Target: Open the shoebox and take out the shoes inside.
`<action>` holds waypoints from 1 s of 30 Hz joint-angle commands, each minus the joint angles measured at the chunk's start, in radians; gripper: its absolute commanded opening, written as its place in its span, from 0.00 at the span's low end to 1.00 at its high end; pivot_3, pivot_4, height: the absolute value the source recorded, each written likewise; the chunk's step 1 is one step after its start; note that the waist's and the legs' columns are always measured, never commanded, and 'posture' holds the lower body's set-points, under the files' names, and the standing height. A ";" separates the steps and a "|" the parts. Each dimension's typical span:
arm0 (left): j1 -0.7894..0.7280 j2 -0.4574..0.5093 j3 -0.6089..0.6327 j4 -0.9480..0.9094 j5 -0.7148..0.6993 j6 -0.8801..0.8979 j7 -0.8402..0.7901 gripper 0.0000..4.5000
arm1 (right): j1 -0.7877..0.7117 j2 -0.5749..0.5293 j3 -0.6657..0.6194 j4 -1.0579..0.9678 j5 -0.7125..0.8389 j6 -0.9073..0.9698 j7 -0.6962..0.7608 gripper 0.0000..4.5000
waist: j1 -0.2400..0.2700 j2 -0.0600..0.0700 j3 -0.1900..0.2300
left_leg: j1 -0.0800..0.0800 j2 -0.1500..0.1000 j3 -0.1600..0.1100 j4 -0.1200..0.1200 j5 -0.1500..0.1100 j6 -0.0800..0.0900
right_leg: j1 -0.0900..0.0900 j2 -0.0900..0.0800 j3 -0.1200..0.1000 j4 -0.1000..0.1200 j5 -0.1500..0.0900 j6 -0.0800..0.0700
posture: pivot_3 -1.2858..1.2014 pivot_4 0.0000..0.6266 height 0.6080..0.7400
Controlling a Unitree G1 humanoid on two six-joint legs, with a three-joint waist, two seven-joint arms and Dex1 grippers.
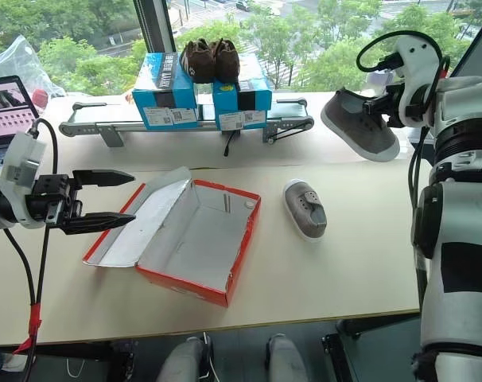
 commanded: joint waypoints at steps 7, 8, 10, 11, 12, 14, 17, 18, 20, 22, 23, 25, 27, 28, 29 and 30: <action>-0.001 0.008 0.029 -0.022 -0.010 -0.002 0.003 1.00 | 0.029 -0.003 -0.152 -0.028 0.123 0.407 -0.132 0.02 | -0.005 0.000 0.000 | 0.000 0.000 0.000 0.000 0.003 0.005 | 0.000 0.000 0.001 0.000 0.000 0.002 | 0.52 0.24 1.00; -0.002 0.008 0.029 -0.021 -0.010 -0.002 0.002 1.00 | 0.045 0.003 -0.162 -0.037 0.134 0.435 -0.141 0.02 | -0.005 0.000 0.000 | 0.000 0.000 0.000 0.000 0.003 0.005 | 0.000 0.000 0.001 0.000 -0.001 0.004 | 0.52 0.24 1.00; -0.003 0.006 0.026 -0.020 -0.009 -0.003 0.000 1.00 | 0.079 0.018 -0.178 -0.058 0.150 0.472 -0.163 0.02 | -0.005 0.000 0.000 | 0.000 0.000 -0.001 0.001 0.003 0.005 | 0.001 0.001 0.001 0.001 -0.001 0.004 | 0.52 0.24 1.00; -0.005 0.004 0.023 -0.019 -0.010 -0.003 -0.001 1.00 | 0.094 0.026 -0.189 -0.068 0.158 0.482 -0.181 0.02 | -0.005 0.000 0.000 | 0.000 0.000 -0.001 0.001 0.003 0.005 | 0.001 0.001 0.001 0.001 -0.001 0.004 | 0.52 0.24 1.00; -0.008 0.003 0.020 -0.018 -0.010 -0.003 -0.001 1.00 | 0.109 0.033 -0.195 -0.079 0.164 0.489 -0.194 0.02 | -0.005 0.000 0.000 | 0.000 0.000 -0.001 0.001 0.003 0.005 | 0.001 0.001 0.001 0.001 0.000 0.005 | 0.52 0.24 1.00; -0.012 0.001 0.017 -0.021 -0.012 -0.001 0.000 1.00 | 0.151 0.054 -0.207 -0.103 0.175 0.493 -0.220 0.02 | -0.005 0.000 0.000 | 0.000 0.000 -0.001 0.001 0.003 0.005 | 0.001 0.001 0.001 0.001 0.000 0.006 | 0.52 0.24 1.00; -0.012 0.002 0.018 -0.028 -0.014 0.003 0.004 1.00 | 0.198 0.075 -0.218 -0.136 0.180 0.485 -0.256 0.02 | -0.004 0.000 0.000 | 0.000 0.000 -0.001 0.001 0.004 0.006 | 0.001 0.001 0.001 0.001 0.001 0.009 | 0.52 0.24 1.00; -0.011 0.002 0.019 -0.030 -0.015 0.004 0.004 1.00 | 0.209 0.079 -0.223 -0.144 0.184 0.477 -0.269 0.02 | -0.004 0.000 0.000 | 0.000 0.000 -0.001 0.001 0.004 0.006 | 0.001 0.001 0.001 0.001 0.001 0.009 | 0.52 0.24 1.00; -0.009 0.004 0.023 -0.034 -0.017 0.006 0.004 1.00 | 0.231 0.084 -0.215 -0.161 0.179 0.455 -0.286 0.02 | -0.004 0.000 0.000 | 0.000 0.000 -0.001 0.001 0.004 0.006 | 0.001 0.001 0.001 0.001 0.001 0.009 | 0.52 0.24 1.00; -0.003 0.008 0.029 -0.036 -0.019 0.008 0.004 1.00 | 0.242 0.087 -0.224 -0.171 0.188 0.451 -0.300 0.08 | -0.003 0.000 0.000 | 0.000 -0.001 -0.002 0.001 0.004 0.006 | 0.001 0.001 0.001 0.000 0.001 0.009 | 0.52 0.24 1.00; 0.000 0.009 0.031 -0.039 -0.020 0.009 0.005 1.00 | 0.244 0.090 -0.229 -0.175 0.195 0.457 -0.304 0.16 | -0.003 0.000 0.000 | 0.000 -0.001 -0.002 0.001 0.004 0.006 | 0.001 0.001 0.001 0.000 0.001 0.009 | 0.52 0.24 1.00; 0.007 0.012 0.037 -0.043 -0.022 0.011 0.007 1.00 | 0.246 0.096 -0.232 -0.192 0.206 0.470 -0.302 0.27 | -0.003 0.000 0.000 | 0.000 -0.001 -0.002 0.001 0.004 0.006 | 0.001 0.001 0.001 0.000 0.001 0.009 | 0.52 0.24 1.00; 0.013 0.014 0.042 -0.047 -0.025 0.014 0.009 1.00 | 0.239 0.096 -0.244 -0.217 0.216 0.472 -0.307 0.44 | -0.004 0.000 0.000 | 0.000 -0.001 -0.002 0.001 0.004 0.006 | 0.002 0.001 0.001 0.000 0.001 0.009 | 0.52 0.24 1.00; 0.017 0.015 0.045 -0.049 -0.026 0.015 0.010 1.00 | 0.229 0.092 -0.251 -0.230 0.221 0.475 -0.312 0.50 | -0.005 0.000 0.000 | 0.000 -0.001 -0.002 0.001 0.004 0.006 | 0.002 0.001 0.001 0.001 0.001 0.009 | 0.52 0.24 1.00; 0.021 0.015 0.047 -0.051 -0.028 0.015 0.011 1.00 | 0.221 0.087 -0.252 -0.244 0.221 0.475 -0.316 0.58 | -0.005 0.000 0.000 | 0.000 -0.001 -0.002 0.001 0.004 0.006 | 0.002 0.001 0.001 0.001 0.001 0.009 | 0.52 0.24 1.00; 0.024 0.016 0.048 -0.053 -0.029 0.016 0.012 1.00 | 0.215 0.081 -0.247 -0.259 0.220 0.472 -0.319 0.64 | -0.006 0.000 0.000 | 0.000 -0.001 -0.002 0.001 0.004 0.006 | 0.002 0.001 0.001 0.000 0.001 0.009 | 0.52 0.24 1.00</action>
